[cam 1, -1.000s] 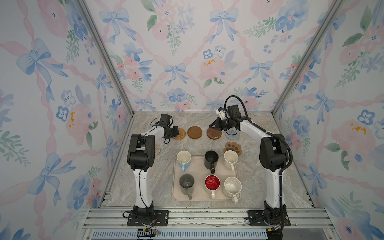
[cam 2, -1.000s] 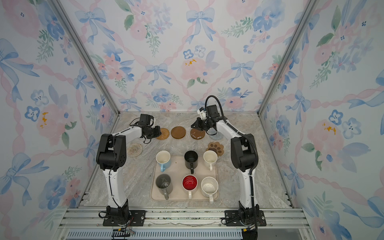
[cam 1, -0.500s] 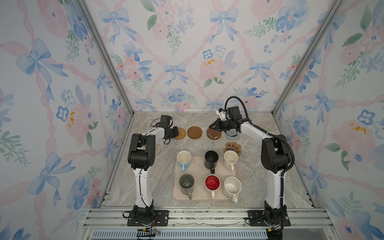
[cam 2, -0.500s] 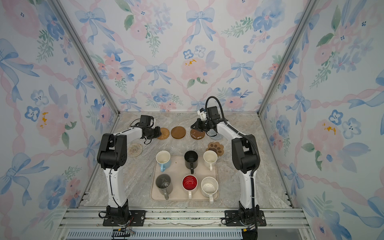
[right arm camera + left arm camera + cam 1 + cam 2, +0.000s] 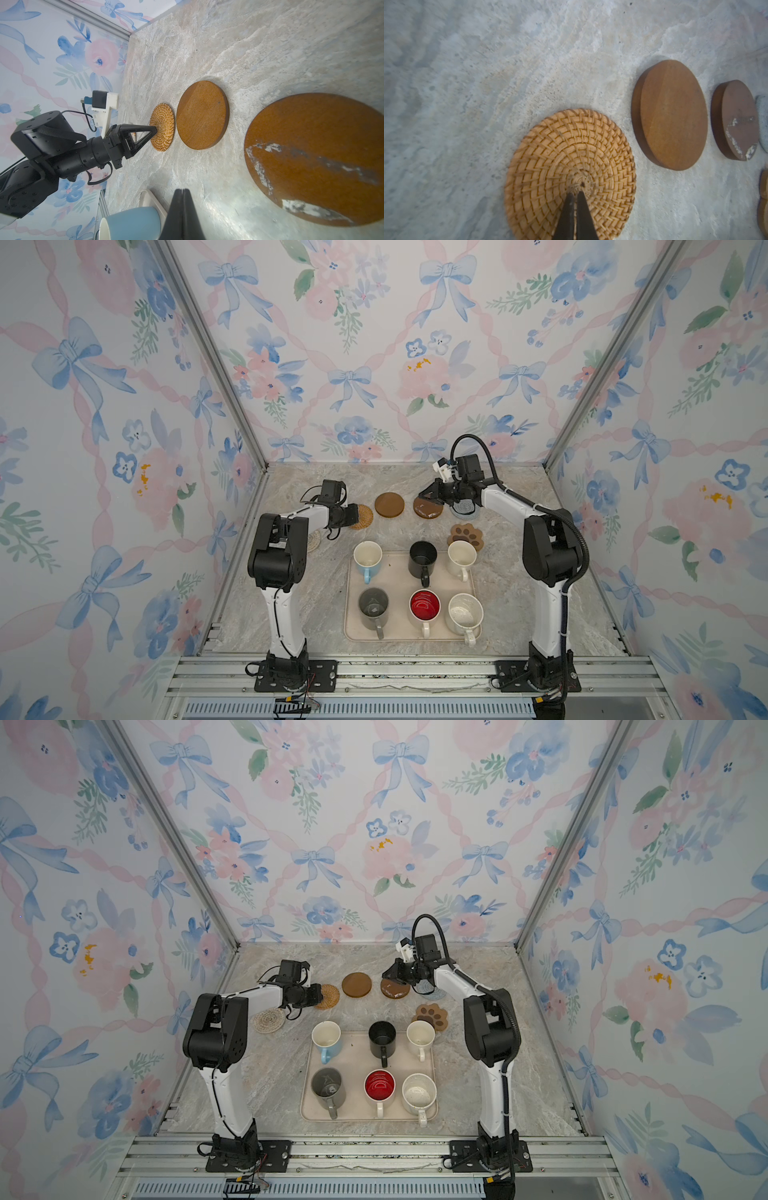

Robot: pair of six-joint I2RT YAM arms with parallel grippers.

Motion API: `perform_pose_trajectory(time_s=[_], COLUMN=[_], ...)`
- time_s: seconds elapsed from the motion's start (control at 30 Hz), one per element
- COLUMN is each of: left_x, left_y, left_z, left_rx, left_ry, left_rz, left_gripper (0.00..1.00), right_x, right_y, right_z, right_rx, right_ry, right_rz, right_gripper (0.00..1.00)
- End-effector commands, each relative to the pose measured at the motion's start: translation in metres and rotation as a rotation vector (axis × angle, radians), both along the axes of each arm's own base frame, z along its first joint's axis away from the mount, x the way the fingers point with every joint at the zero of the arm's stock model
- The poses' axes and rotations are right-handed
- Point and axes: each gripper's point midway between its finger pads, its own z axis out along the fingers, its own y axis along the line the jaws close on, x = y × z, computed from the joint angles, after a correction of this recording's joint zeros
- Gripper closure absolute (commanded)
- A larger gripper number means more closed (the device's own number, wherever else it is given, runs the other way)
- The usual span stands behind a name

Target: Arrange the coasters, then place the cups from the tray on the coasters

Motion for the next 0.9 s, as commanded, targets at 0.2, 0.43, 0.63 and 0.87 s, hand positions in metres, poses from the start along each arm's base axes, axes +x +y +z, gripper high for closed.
perform_pose_trajectory(time_s=[0.2,0.43,0.63,0.87], left_x=[-0.077,-0.087,-0.09,-0.087], left_y=[-0.035,-0.056,-0.078,-0.105], left_z=[-0.052,-0.046,-0.041,-0.04], left_rx=[-0.019,-0.052,-0.086,-0.128], left_ry=[0.27,0.281,0.275,0.274], left_rz=[-0.167,-0.236,-0.297,-0.357], left_gripper=[1.0,1.0,1.0,1.0], right_x=[-0.001,-0.001,-0.001,-0.001], right_y=[-0.005,-0.006,-0.007,-0.009], right_z=[0.016,0.014,0.01,0.008], right_rx=[0.03,0.034,0.032,0.034], right_ry=[-0.028,-0.022,-0.012,-0.006], right_rz=[0.001,-0.001,-0.004,-0.007], right_gripper=[1.0,1.0,1.0,1.0])
